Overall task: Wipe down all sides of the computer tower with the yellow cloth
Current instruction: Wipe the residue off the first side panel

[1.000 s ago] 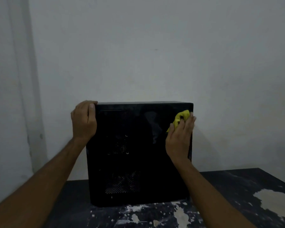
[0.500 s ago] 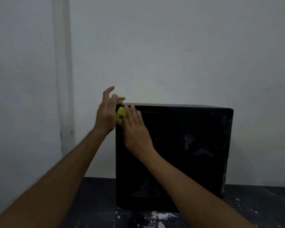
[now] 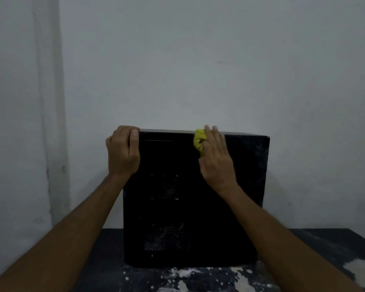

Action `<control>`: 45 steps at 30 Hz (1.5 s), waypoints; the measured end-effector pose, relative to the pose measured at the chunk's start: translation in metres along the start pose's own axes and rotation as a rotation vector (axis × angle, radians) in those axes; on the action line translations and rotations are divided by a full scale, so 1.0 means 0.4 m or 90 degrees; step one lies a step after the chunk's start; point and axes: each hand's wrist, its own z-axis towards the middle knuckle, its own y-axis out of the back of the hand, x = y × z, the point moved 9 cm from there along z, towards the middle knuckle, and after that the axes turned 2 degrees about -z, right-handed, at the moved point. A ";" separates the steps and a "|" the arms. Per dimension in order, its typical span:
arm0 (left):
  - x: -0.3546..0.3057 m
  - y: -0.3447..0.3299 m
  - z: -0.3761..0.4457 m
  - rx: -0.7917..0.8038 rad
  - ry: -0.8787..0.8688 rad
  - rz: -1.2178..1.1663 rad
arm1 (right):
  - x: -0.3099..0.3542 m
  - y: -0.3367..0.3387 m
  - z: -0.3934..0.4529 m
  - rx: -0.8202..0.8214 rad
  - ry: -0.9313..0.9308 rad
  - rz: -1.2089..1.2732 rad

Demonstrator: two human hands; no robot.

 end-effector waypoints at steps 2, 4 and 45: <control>0.005 -0.004 -0.002 -0.005 0.000 -0.005 | -0.100 0.030 -0.030 -0.042 -0.082 -0.020; 0.008 -0.002 -0.002 -0.007 -0.011 -0.008 | -0.176 0.058 -0.074 -0.087 -0.181 -0.044; 0.026 0.000 0.001 0.040 -0.016 -0.038 | -0.045 -0.021 -0.218 0.102 0.120 -0.019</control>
